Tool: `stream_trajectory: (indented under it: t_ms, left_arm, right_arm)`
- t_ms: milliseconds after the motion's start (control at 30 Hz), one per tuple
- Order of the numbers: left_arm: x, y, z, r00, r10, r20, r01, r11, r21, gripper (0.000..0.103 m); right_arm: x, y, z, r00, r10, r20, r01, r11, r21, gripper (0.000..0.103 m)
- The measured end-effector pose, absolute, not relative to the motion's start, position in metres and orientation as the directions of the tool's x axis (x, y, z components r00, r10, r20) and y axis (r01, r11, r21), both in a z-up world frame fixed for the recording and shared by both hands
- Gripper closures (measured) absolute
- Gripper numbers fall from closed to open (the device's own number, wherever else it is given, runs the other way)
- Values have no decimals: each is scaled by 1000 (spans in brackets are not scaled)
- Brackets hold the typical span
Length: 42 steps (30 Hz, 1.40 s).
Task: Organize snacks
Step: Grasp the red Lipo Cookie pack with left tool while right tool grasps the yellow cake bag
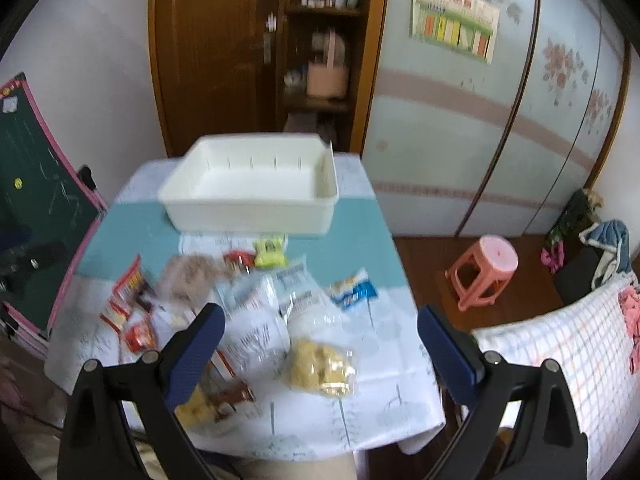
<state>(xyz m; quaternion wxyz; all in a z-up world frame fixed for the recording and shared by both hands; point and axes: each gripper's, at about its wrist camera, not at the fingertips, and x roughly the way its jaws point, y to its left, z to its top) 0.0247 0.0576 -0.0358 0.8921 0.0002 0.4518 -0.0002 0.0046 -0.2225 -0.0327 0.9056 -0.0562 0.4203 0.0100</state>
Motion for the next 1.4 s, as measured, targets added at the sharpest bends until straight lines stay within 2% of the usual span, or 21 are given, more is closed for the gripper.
stream_trajectory:
  t_ms: [167,400,600,900,1067,1133,1167,1300,1333,1400]
  left_arm:
    - [36,84,-88,496,63,-866,-51,998,44,1]
    - [54,94,-161,342,82,-936,-71,996,61,1]
    - [71,104,-192,291,58,-955,-107,994,28,1]
    - [90,109,-212,246,42,-968,-138,990,8,2]
    - [97,112,-222,221,22,-975,-149,989,-11,16]
    - [99,114,-222,222,11,-975,-156,987,-25,19]
    - [100,114,-222,229,12,-973,-155,988,-25,24]
    - [102,111,-218,253,8,-967,-114,993,-22,44]
    - [102,109,-217,258,3,-966,-106,994,-25,53]
    - [101,105,-215,264,17,-964,-99,995,-9,55]
  right_arm:
    - [16,-243,-73,550,-43,-834,-31,997,-71,5]
    - [29,-261,-125,418,-9,-908,7,1000,-6,5]
    - [37,-260,-151,365,8,-931,12,1000,14,5]
    - [58,-246,-177,302,18,-953,6,1000,21,5]
    - [62,-241,-190,262,13,-965,2,1000,14,5]
    - [64,-240,-194,246,8,-969,2,1000,8,8]
    - [64,-240,-196,240,4,-971,3,1000,5,10]
    - [65,-240,-200,221,39,-975,8,999,41,20]
    - [65,-240,-199,223,41,-974,4,999,43,25]
    - [64,-239,-196,232,43,-972,-4,999,43,32]
